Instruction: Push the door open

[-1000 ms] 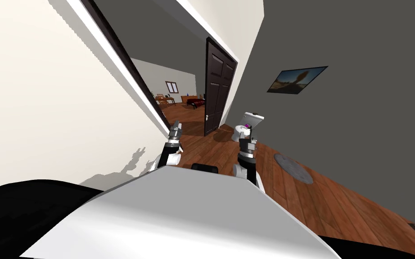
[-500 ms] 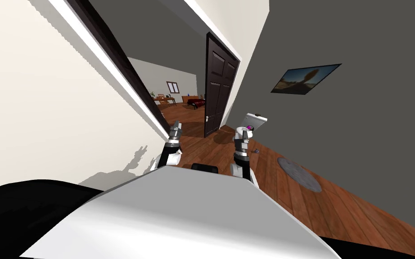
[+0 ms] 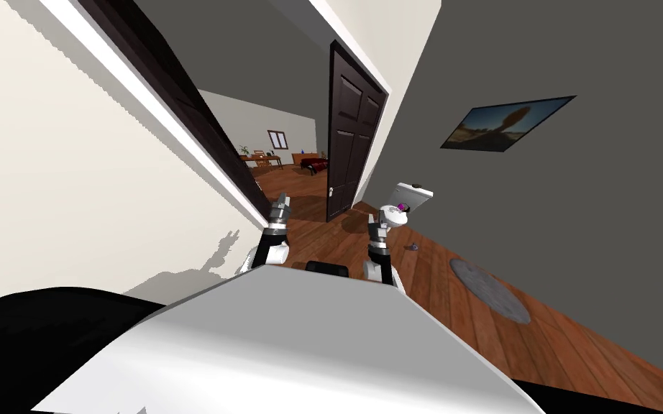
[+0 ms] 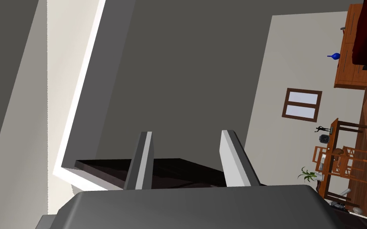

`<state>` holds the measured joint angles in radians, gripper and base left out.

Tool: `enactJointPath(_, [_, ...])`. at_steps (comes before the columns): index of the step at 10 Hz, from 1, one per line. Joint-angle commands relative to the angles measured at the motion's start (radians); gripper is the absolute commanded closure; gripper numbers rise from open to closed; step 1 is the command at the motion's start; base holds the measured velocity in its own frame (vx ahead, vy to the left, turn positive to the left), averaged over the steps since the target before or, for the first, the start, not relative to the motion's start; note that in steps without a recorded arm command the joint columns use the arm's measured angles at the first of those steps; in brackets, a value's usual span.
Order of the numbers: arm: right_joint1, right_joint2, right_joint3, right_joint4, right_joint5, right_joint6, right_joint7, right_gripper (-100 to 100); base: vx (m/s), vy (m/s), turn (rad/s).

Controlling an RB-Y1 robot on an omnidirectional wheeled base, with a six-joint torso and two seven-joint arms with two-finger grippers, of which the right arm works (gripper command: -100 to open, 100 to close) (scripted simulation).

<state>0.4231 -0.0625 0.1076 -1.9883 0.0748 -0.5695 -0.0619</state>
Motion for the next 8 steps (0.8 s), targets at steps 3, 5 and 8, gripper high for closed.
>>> enactJointPath(3, [-0.023,-0.015,0.030,0.066,-0.007,-0.011,0.000,-100,0.122,-0.023,0.036])
enactJointPath(5, [-0.041,-0.022,0.052,0.112,-0.011,-0.018,0.001,-100,0.109,-0.020,0.040])
enactJointPath(8, [-0.064,-0.030,0.081,0.175,-0.017,-0.027,0.003,-100,0.134,-0.018,0.039])
